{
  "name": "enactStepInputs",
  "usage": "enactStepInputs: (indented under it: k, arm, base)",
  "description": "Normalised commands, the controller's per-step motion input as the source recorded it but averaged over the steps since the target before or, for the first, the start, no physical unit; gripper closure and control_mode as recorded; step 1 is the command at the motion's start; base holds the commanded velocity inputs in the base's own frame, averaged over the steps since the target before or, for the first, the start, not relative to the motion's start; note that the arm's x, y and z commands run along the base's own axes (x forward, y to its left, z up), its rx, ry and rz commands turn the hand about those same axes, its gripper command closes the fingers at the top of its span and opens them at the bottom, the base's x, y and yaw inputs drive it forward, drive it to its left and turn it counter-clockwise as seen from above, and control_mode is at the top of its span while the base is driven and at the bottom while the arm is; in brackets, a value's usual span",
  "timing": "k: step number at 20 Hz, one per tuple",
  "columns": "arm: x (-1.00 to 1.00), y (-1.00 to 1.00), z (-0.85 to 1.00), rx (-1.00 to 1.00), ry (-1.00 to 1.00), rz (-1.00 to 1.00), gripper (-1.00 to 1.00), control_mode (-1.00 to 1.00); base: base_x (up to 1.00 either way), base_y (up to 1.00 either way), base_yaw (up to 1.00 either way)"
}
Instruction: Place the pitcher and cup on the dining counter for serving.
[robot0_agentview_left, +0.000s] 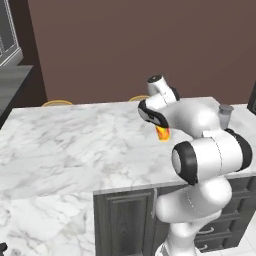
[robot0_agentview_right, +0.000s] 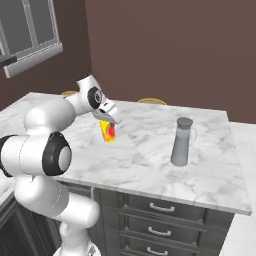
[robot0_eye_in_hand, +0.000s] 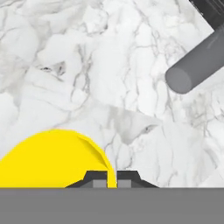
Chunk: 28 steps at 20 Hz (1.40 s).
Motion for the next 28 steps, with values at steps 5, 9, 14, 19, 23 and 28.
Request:
enactStepInputs:
  k: [5, 9, 14, 19, 23, 28]
  arm:
    - [0.1, -0.64, -0.44, 0.06, -0.01, 0.0, 1.0, -1.0]
    - [0.1, -0.61, -0.35, 0.05, -0.03, 0.0, 1.0, -1.0]
    - [0.25, -0.54, -0.22, 0.03, -0.02, 0.0, 1.0, -1.0]
    - [0.07, -0.35, -0.25, 0.03, -0.05, 0.0, 1.0, -1.0]
    - [0.02, -0.05, -0.33, 0.03, -0.06, 0.0, 1.0, -1.0]
    - [-0.02, 0.0, -0.47, 0.06, -0.03, 0.0, 1.0, -1.0]
  base:
    - [0.0, 0.0, 0.0]
    - [0.0, 0.0, 0.0]
    - [0.0, 0.0, 0.0]
    - [0.0, 0.0, 0.0]
    - [0.0, 0.0, 0.0]
    - [0.0, 0.0, 0.0]
